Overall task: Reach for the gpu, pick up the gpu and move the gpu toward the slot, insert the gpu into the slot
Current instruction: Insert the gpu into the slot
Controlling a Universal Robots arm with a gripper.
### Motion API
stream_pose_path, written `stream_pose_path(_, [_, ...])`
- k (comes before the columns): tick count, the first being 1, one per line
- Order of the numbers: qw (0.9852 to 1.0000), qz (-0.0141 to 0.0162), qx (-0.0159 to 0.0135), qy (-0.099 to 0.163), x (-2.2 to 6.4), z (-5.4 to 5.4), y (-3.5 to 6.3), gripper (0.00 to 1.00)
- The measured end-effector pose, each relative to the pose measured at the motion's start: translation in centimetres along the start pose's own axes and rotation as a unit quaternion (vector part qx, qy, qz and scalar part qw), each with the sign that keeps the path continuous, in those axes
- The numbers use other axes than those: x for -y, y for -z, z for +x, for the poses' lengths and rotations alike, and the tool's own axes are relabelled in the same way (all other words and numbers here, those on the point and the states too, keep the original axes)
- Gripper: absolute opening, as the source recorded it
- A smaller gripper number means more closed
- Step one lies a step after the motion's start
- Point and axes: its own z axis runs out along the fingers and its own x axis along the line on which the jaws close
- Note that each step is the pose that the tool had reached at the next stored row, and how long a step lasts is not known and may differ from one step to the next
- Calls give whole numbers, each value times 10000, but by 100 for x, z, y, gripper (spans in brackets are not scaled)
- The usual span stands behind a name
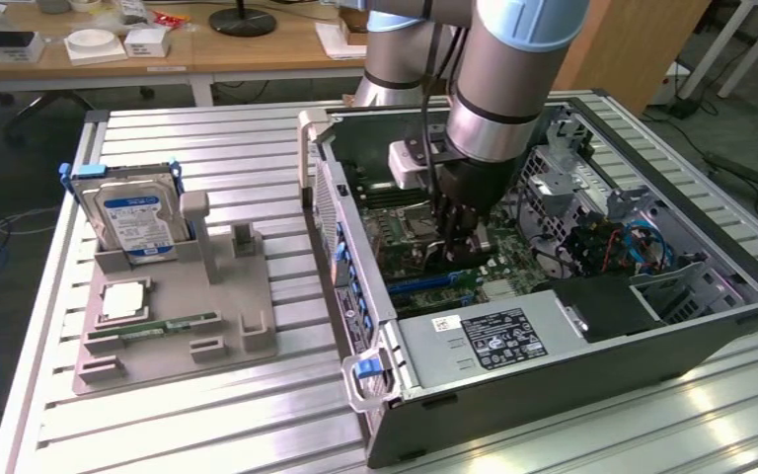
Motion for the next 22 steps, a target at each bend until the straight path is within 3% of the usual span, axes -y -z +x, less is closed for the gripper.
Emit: stream_pose_path(22, [10000, -14, -1, 1, -81, 11, -138, 27])
